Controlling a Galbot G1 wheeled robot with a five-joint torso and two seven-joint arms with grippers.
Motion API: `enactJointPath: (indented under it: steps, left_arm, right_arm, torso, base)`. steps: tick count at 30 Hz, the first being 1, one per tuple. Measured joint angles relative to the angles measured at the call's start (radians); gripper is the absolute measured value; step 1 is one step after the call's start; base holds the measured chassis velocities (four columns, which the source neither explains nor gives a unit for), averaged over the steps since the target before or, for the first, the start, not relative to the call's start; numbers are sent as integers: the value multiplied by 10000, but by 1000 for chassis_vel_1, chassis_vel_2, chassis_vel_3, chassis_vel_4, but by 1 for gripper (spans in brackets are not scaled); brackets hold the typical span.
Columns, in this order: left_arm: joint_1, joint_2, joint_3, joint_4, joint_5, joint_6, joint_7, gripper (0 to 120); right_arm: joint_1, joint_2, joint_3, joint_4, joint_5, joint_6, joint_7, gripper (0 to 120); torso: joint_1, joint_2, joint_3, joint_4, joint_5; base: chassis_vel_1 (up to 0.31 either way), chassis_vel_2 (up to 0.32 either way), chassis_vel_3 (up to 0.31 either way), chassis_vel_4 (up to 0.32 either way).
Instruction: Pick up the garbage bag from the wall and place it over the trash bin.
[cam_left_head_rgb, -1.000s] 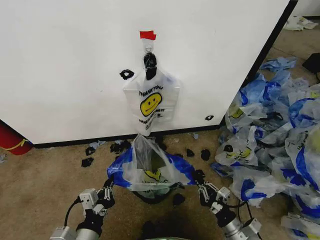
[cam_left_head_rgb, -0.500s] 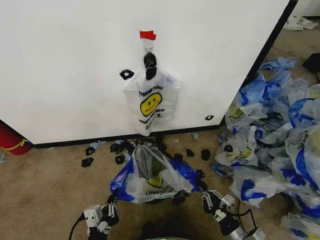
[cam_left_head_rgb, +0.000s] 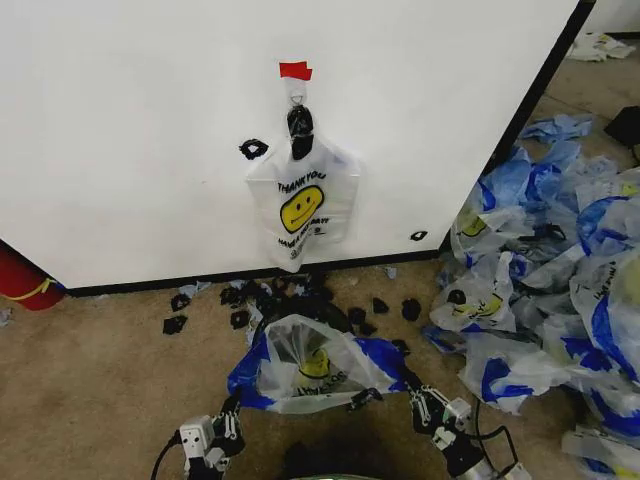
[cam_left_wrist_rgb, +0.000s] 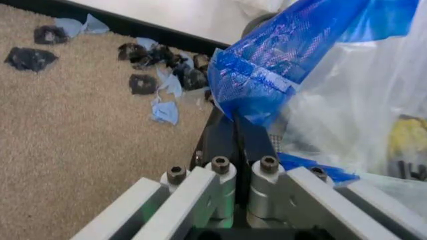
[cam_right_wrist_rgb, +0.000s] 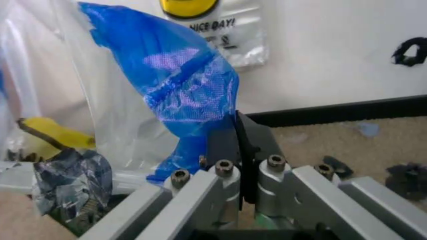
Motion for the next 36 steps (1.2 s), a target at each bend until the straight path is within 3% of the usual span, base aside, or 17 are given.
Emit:
enactJointPath:
  steps: [36]
  left_arm:
    - [-678, 160, 359, 1257, 60, 95, -39, 0]
  right_arm:
    - [613, 657, -128, -1407, -229, -326, -1, 0]
  torso:
    - [0, -3, 0, 0, 0]
  base:
    - [0, 0, 0, 0]
